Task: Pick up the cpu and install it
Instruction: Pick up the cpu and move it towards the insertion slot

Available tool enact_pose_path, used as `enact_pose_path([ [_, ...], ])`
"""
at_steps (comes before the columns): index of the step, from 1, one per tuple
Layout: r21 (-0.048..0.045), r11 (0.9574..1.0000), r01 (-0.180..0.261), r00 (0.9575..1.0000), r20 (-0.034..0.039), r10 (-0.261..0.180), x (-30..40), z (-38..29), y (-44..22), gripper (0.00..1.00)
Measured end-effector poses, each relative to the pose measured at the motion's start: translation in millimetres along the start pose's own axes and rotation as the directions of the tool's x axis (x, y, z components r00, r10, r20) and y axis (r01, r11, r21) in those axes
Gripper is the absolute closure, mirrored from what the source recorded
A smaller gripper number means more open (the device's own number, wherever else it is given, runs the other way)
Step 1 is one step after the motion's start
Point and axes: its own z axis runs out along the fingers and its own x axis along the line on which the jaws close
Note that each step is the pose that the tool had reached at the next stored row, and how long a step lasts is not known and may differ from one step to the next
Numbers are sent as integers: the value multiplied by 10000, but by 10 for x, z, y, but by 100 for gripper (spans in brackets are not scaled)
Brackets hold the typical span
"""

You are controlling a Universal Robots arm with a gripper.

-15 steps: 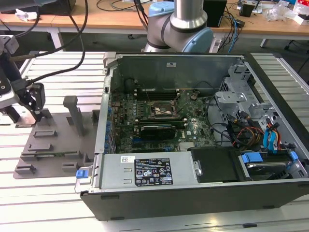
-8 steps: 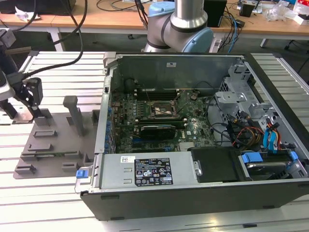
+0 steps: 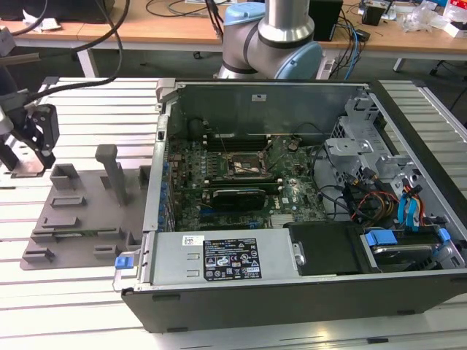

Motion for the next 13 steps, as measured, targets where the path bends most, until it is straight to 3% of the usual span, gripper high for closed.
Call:
enact_pose_path([
  [7, 0, 10000, -1, 10000, 0, 1, -4, -156, -4, 45],
  [13, 0, 10000, 0, 10000, 0, 0, -9, -339, -10, 45],
])
